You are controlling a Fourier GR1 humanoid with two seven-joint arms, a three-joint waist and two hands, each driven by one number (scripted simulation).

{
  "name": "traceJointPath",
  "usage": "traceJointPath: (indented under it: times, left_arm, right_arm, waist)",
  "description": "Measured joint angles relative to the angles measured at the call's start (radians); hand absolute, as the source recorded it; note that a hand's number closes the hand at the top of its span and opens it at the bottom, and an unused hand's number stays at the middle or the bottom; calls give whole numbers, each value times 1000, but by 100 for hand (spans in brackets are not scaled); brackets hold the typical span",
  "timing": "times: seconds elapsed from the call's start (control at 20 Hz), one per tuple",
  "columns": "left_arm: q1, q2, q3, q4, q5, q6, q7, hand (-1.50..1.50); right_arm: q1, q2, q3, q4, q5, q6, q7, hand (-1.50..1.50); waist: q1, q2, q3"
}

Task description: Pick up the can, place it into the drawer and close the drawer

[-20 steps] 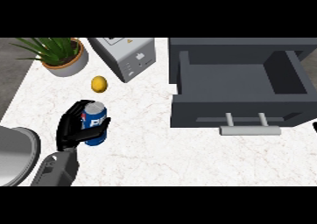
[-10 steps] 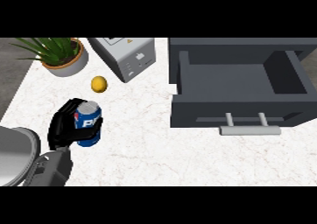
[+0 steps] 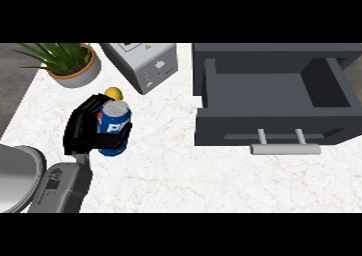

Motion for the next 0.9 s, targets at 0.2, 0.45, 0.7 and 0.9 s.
traceJointPath:
  times: [0.2,0.45,0.7,0.9]
  left_arm:
    - [-43,-14,-46,-90,-37,40,83,150]
    - [-116,-50,-99,-170,-76,91,209,150]
    - [-253,-76,-141,-167,-110,148,327,150]
    - [-396,-84,-179,-122,-126,216,397,150]
  right_arm:
    - [-27,-9,-8,-10,-5,-14,29,-150]
    - [-14,-2,0,3,11,-13,5,-150]
    - [-3,-5,-20,-11,-12,1,11,-150]
    - [-5,-2,-2,-1,7,-16,-7,-150]
  waist:
    - [1,0,0]
    - [-1,0,0]
    - [-5,1,0]
    - [-9,2,0]
